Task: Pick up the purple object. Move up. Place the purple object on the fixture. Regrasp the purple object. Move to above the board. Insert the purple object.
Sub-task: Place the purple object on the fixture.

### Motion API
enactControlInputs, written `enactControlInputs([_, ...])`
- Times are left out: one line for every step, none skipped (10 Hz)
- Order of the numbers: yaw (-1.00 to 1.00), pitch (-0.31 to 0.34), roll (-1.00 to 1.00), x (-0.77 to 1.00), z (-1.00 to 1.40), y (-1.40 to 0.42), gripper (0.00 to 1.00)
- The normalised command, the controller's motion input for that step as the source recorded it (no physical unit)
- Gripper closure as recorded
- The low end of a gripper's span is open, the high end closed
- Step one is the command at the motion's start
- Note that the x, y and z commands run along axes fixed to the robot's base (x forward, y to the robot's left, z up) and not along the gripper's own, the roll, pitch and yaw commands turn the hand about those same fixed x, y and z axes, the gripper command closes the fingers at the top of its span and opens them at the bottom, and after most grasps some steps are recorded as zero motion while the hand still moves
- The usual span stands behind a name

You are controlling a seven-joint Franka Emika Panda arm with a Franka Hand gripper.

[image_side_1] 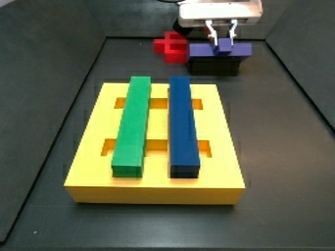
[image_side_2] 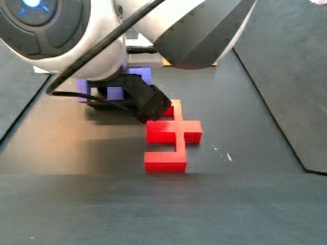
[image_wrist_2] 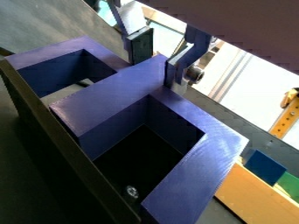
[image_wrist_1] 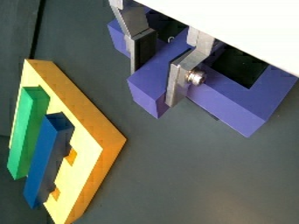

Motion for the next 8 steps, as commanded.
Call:
enactControlInputs([-0.09, 0.197, 0.00, 0.35, -0.10, 0.01, 1.00])
enactControlInputs([-0.11, 0.194, 0.00, 0.35, -0.12, 0.05, 1.00])
enactControlInputs([-0.12, 0.171, 0.00, 0.28, -0.11, 0.05, 1.00])
enactControlInputs([-0.05, 0.029, -0.09, 0.00, -0.11, 0.06, 1.00])
enactControlInputs([0.00, 0.000, 0.00, 0.00, -0.08, 0.03, 1.00])
enactControlInputs([-0.04, -0.037, 0.05, -0.15, -0.05, 0.00, 1.00])
enactControlInputs([0.00, -0.017, 0.06, 0.00, 0.00, 0.00, 1.00])
enactControlInputs([0.00, 0.000, 0.01, 0.00, 0.00, 0.00, 1.00])
